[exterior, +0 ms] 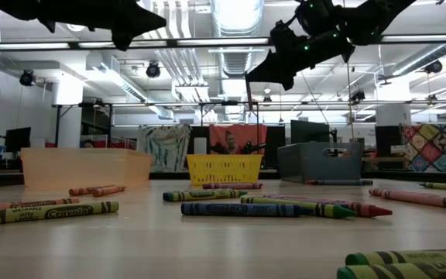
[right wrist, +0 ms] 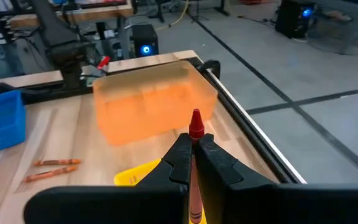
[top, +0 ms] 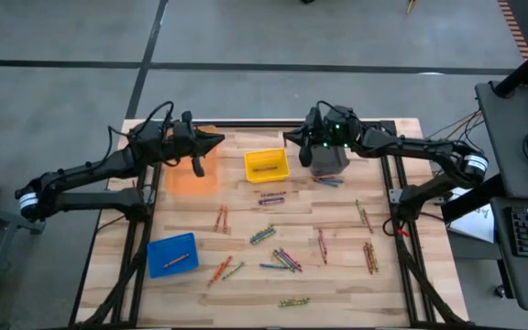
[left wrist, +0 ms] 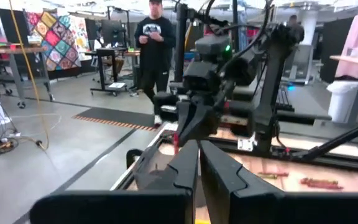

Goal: Sort crayons
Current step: Put the red crayon into the yellow bin, then put the green crayon into the black bin

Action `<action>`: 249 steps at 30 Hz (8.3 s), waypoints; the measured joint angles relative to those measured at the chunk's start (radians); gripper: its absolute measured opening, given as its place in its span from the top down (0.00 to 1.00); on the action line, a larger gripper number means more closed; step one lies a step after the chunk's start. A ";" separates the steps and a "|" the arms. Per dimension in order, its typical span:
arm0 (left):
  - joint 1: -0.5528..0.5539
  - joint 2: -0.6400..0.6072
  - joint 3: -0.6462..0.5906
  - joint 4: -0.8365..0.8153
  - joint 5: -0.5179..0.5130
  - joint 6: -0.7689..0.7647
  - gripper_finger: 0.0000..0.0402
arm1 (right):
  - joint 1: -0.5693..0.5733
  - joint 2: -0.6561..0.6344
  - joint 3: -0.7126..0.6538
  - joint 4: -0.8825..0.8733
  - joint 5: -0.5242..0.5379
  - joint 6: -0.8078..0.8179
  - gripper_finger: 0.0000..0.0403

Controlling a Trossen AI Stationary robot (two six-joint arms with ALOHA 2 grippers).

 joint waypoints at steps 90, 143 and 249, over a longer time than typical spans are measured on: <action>0.460 0.441 0.350 -0.147 0.321 0.355 1.00 | -0.220 0.384 0.371 -0.360 -0.707 -0.078 0.98; 0.460 0.463 0.348 -0.094 0.321 0.217 1.00 | -0.064 0.483 0.451 -0.505 -0.248 -0.361 0.85; -0.040 0.467 0.335 -0.032 0.321 0.083 1.00 | 0.319 0.194 -0.121 -1.210 0.257 0.813 0.96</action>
